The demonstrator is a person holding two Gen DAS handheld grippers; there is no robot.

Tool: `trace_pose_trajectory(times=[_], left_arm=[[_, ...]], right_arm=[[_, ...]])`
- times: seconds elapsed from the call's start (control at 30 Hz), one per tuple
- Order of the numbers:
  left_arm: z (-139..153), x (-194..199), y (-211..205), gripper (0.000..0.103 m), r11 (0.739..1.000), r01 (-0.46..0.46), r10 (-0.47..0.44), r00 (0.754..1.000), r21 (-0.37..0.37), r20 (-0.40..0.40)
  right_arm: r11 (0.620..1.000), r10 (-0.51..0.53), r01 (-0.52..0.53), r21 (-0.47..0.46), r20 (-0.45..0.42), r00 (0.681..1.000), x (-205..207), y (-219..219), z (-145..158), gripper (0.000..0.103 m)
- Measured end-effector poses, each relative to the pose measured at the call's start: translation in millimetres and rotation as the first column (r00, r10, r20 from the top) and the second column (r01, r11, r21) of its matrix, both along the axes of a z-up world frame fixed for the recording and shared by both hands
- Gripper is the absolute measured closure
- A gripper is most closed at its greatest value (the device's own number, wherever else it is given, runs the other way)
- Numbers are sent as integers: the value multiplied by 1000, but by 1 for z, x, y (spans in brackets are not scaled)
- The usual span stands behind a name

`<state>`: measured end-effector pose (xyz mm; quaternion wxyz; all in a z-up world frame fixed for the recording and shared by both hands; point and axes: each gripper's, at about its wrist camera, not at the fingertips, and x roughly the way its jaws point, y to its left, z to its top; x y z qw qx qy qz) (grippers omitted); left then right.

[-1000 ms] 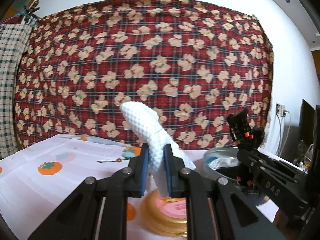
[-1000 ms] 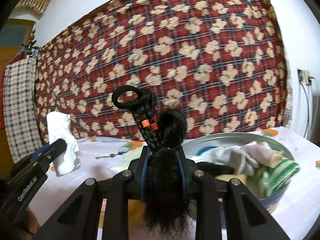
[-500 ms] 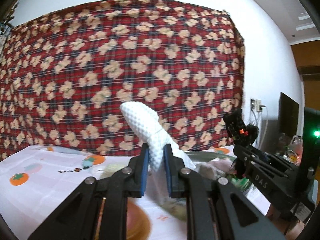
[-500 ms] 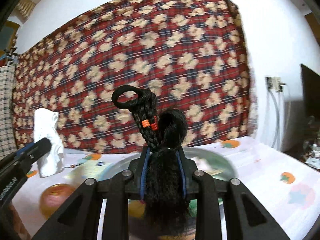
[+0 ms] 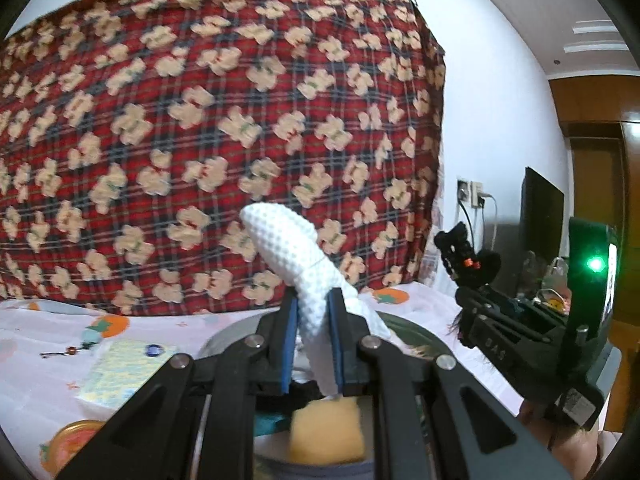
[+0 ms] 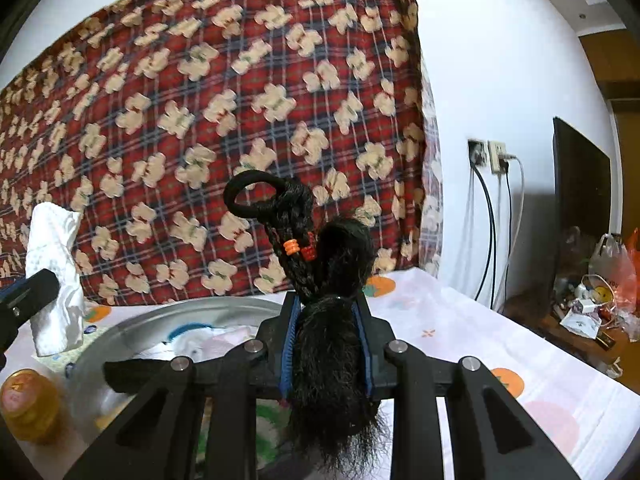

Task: Organize soft objects
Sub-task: 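Lower the white knit cloth and hair tie into the tin, opening both grippers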

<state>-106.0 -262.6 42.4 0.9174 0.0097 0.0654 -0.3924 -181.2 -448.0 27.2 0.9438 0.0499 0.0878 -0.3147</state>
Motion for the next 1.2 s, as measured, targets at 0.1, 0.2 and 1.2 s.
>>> trace_pose_trajectory(times=[0.1, 0.2, 1.2], left_arm=[[-2, 4, -16, 90, 1000, 23, -23, 1000, 14, -15], [-8, 12, -29, 90, 999, 32, -30, 999, 30, -44], [-35, 45, -34, 1, 985, -134, 148, 979, 106, -142]], right_arm=[[1000, 5, -5, 16, -21, 1000, 6, -8, -2, 75], [999, 33, -32, 16, -58, 998, 18, -9, -6, 75], [996, 88, -88, 4, 51, 995, 14, 1, -4, 10]])
